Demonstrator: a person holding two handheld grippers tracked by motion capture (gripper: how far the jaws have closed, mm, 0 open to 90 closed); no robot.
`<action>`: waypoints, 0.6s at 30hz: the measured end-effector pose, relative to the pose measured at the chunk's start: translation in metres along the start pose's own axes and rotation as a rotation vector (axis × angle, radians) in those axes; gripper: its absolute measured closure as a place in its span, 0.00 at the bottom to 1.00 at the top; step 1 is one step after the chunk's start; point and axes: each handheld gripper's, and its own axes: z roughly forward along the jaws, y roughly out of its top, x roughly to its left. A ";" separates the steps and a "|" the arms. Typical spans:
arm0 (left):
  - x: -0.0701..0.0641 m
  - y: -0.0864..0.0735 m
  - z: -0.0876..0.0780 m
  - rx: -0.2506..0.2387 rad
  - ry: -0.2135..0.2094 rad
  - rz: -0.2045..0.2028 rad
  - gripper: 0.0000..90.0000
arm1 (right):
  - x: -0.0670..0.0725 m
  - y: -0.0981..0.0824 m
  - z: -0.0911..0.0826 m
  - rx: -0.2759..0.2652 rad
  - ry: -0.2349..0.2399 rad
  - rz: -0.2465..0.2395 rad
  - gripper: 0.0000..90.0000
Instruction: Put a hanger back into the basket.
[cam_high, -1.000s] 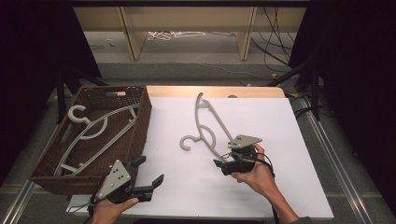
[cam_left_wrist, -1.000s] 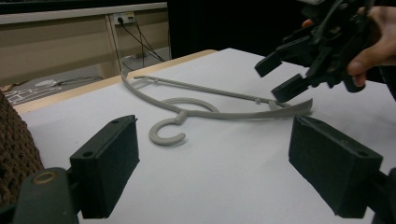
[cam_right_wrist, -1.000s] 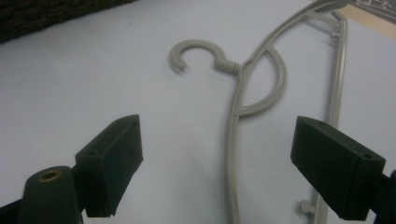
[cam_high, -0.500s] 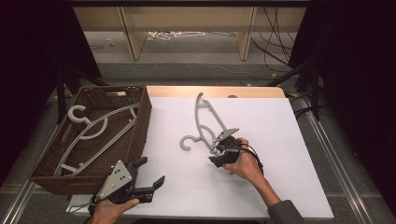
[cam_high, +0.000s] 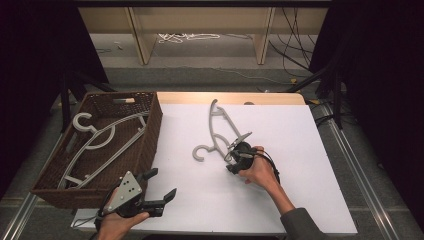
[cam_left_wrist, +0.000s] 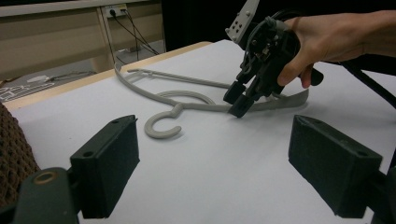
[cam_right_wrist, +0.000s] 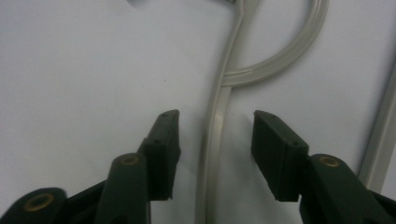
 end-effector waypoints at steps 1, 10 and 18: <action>0.001 0.000 0.000 0.003 0.001 0.009 0.18 | 0.000 0.001 0.000 0.005 0.004 0.004 0.62; 0.001 0.000 0.000 0.007 0.002 0.015 0.18 | 0.001 0.007 0.001 0.054 0.003 -0.004 0.70; 0.001 0.001 0.000 0.002 -0.002 0.015 0.18 | -0.001 0.011 0.001 0.081 0.004 0.018 0.77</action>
